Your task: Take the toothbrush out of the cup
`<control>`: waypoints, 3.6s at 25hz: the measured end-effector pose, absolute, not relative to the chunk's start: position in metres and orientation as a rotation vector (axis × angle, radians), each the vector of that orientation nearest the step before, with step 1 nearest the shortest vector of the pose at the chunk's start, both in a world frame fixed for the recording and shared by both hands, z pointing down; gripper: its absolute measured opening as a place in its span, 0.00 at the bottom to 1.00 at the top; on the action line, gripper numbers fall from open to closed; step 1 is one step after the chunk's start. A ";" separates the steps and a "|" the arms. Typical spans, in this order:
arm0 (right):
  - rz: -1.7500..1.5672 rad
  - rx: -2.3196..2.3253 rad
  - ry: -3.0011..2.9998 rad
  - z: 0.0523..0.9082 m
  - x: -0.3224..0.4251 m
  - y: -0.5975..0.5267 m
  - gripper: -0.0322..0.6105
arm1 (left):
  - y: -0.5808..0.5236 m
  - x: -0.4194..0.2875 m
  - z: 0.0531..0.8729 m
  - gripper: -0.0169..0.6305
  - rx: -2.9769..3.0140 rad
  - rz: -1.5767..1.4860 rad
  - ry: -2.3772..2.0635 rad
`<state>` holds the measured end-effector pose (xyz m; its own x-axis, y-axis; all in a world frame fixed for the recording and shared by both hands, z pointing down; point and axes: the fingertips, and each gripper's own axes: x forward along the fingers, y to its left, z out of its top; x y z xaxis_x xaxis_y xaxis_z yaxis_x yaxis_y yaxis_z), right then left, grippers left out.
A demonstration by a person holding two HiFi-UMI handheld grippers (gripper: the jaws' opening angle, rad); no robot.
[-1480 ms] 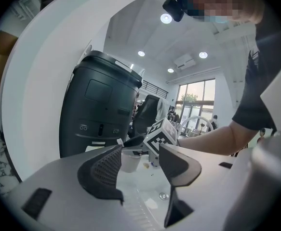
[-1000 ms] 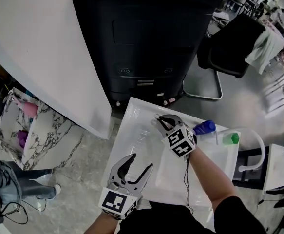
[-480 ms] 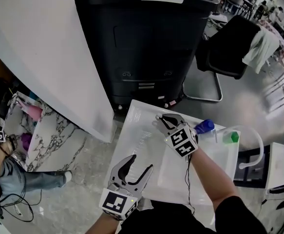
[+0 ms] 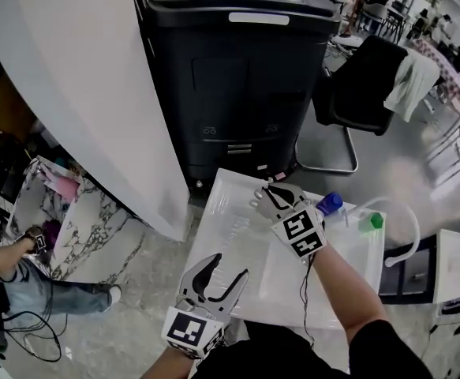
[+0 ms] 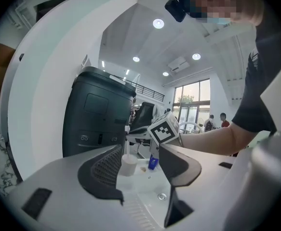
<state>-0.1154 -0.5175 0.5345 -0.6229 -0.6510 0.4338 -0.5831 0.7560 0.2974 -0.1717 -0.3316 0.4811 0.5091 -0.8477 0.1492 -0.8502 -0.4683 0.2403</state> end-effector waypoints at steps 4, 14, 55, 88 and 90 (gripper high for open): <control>-0.201 0.974 -2.460 0.506 -0.115 -0.501 0.10 | -0.317 -0.174 0.472 0.41 2.497 0.004 -1.424; -0.214 1.129 -2.572 0.434 -0.109 -0.438 0.10 | -0.270 -0.193 0.441 0.41 2.569 -0.027 -1.429; 0.068 1.409 -2.742 0.395 0.051 -0.136 0.09 | -0.093 -0.079 0.415 0.06 2.670 0.033 -1.350; 0.079 1.187 -2.871 0.397 0.105 -0.017 0.09 | 0.030 0.009 0.412 0.06 2.607 0.001 -1.525; 0.080 1.190 -2.868 0.398 0.107 -0.016 0.09 | 0.032 0.011 0.411 0.06 2.612 0.001 -1.526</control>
<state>0.1072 -0.0156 0.3975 -0.7062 -0.7061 0.0522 -0.7079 0.7055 -0.0339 0.0109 0.0318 0.4106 0.4930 -0.8680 0.0589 -0.8681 -0.4863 0.1001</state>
